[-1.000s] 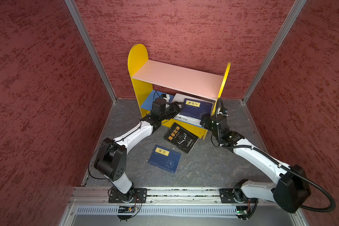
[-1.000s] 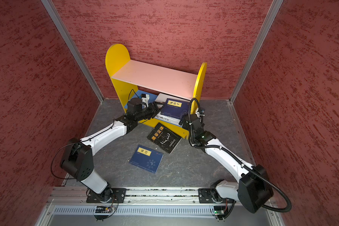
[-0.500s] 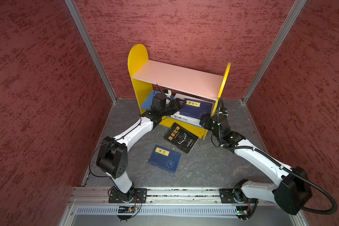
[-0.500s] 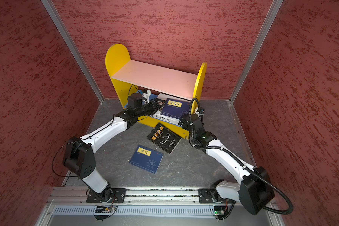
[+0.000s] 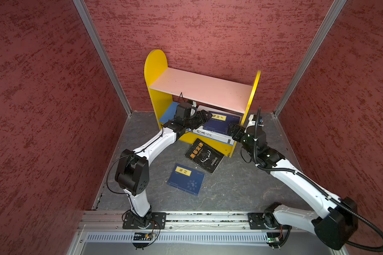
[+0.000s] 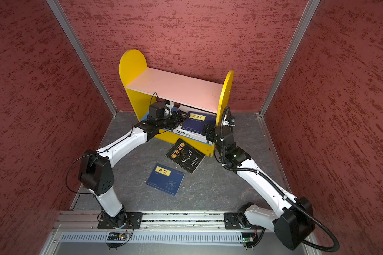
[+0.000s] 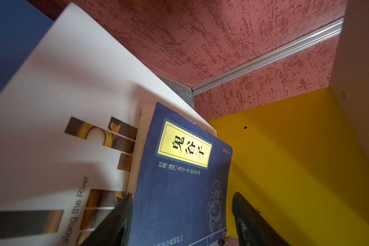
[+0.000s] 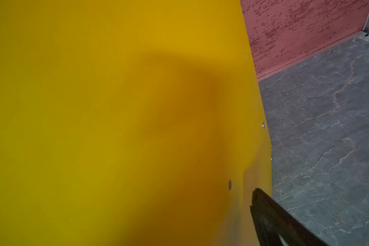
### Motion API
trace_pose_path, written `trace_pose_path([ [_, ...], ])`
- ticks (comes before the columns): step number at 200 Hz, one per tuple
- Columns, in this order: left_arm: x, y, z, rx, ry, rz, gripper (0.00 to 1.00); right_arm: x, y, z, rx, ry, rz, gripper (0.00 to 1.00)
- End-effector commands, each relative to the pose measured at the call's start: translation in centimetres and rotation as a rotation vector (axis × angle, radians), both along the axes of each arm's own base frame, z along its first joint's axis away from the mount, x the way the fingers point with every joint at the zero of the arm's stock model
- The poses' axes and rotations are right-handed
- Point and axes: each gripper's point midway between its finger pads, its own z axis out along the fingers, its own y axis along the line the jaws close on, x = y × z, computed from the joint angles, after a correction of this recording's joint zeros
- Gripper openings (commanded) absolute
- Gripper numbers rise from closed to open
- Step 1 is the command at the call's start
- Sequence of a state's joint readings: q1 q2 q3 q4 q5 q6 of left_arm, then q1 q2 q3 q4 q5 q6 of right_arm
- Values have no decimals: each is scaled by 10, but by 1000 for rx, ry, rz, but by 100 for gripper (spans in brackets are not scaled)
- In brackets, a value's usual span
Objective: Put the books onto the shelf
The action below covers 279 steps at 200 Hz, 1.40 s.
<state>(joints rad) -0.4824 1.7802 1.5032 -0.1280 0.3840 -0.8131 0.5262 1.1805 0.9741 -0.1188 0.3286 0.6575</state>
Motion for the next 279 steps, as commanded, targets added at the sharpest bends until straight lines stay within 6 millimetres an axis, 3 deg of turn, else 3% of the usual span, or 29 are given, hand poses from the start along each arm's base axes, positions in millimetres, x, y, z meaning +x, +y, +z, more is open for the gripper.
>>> trace_pose_path([
  [1,1,-4,-6,30,13,-14,74,4,-6,1,3,4,-36,99],
  [84,8,-18,-12,28,27,-54,75,8,-2,-20,-23,58,-27,99],
  [189,10,-30,6,-36,-45,-102,76,-16,-20,-34,-33,94,-43,99],
  [248,8,-22,15,-31,-84,-71,79,-19,-17,-35,-42,102,-10,99],
  [279,5,4,34,-12,-164,4,83,-23,-5,-35,-35,94,63,99],
])
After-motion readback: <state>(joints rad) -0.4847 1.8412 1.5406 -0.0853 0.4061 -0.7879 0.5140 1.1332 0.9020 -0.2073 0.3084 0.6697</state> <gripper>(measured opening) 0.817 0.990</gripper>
